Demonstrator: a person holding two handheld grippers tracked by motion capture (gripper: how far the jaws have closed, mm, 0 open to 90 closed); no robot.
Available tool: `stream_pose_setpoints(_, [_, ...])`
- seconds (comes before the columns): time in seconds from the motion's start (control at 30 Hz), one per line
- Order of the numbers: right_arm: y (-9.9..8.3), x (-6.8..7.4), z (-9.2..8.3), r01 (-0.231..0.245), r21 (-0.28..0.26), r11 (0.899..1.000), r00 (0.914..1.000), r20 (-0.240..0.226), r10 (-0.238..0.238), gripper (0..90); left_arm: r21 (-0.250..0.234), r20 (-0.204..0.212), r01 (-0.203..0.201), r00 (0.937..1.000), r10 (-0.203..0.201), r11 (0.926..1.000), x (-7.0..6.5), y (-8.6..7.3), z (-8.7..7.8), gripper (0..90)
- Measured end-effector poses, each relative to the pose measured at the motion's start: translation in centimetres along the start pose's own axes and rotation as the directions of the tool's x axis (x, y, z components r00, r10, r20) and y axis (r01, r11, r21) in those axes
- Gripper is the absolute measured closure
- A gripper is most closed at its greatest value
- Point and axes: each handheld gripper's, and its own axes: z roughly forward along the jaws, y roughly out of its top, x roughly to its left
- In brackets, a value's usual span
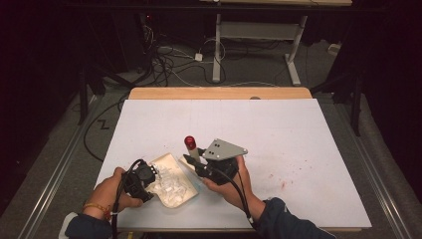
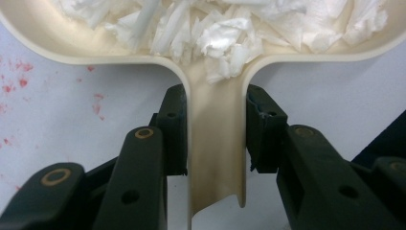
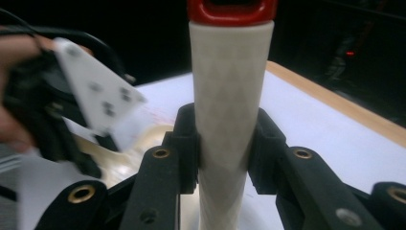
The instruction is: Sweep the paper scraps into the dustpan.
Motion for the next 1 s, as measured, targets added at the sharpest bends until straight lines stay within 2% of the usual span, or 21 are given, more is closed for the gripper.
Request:
stream_pose_setpoints(0.03, [0.2, 0.3, 0.1, 0.005, -0.007, 1.000, 0.9998, -0.021, -0.005, 70.2, -0.001, 0.000, 0.001, 1.0000, -0.001, 1.0000, 0.0, 0.0, 0.0, 63.3])
stream_pose_setpoints(0.13, [0.5, 0.6, 0.2, 0.013, -0.017, 1.000, 0.9990, -0.042, -0.014, 70.2, -0.009, 0.005, 0.003, 1.0000, -0.003, 1.0000, 0.0, -0.1, 0.0, 63.3])
stream_pose_setpoints(0.27, [0.7, -0.2, -0.6, -0.027, -0.051, 0.998, 0.9971, -0.072, 0.023, 70.2, -0.009, 0.009, 0.003, 1.0000, -0.003, 1.0000, 0.1, -0.1, 0.1, 63.3])
stream_pose_setpoints(0.43, [1.3, -1.7, -2.6, -0.029, -0.089, 0.996, 0.9987, -0.045, 0.026, 70.2, -0.007, 0.013, 0.007, 0.9999, -0.006, 1.0000, 0.2, -0.1, 0.1, 63.3])
stream_pose_setpoints(0.53, [1.2, -2.5, -3.7, -0.039, -0.086, 0.996, 0.9987, -0.037, 0.036, 70.1, -0.004, 0.012, 0.007, 0.9999, -0.007, 1.0000, 0.2, 0.0, 0.1, 63.2])
stream_pose_setpoints(0.63, [0.8, -3.2, -4.3, -0.036, -0.060, 0.998, 0.9988, -0.035, 0.034, 70.1, 0.000, 0.013, 0.008, 0.9999, -0.008, 1.0000, 0.2, 0.1, 0.2, 63.2])
stream_pose_setpoints(0.73, [0.1, -3.6, -4.6, -0.016, -0.020, 1.000, 0.9994, -0.029, 0.016, 70.1, -0.002, 0.016, 0.007, 0.9998, -0.007, 1.0000, 0.2, 0.0, 0.2, 63.2])
stream_pose_setpoints(0.83, [-0.9, -4.1, -4.7, -0.001, 0.024, 1.000, 1.0000, -0.001, 0.001, 70.1, -0.002, 0.021, 0.007, 0.9998, -0.007, 1.0000, 0.3, 0.0, 0.2, 63.2])
stream_pose_setpoints(0.93, [-1.3, -4.6, -4.4, -0.001, 0.022, 1.000, 0.9995, 0.032, 0.001, 70.1, -0.001, 0.023, 0.015, 0.9996, -0.015, 0.9999, 0.4, 0.0, 0.2, 63.2])
stream_pose_setpoints(1.0, [-1.1, -4.8, -3.7, 0.001, -0.002, 1.000, 0.9984, 0.057, -0.001, 70.1, -0.003, 0.024, 0.021, 0.9995, -0.021, 0.9998, 0.5, -0.1, 0.2, 63.2])
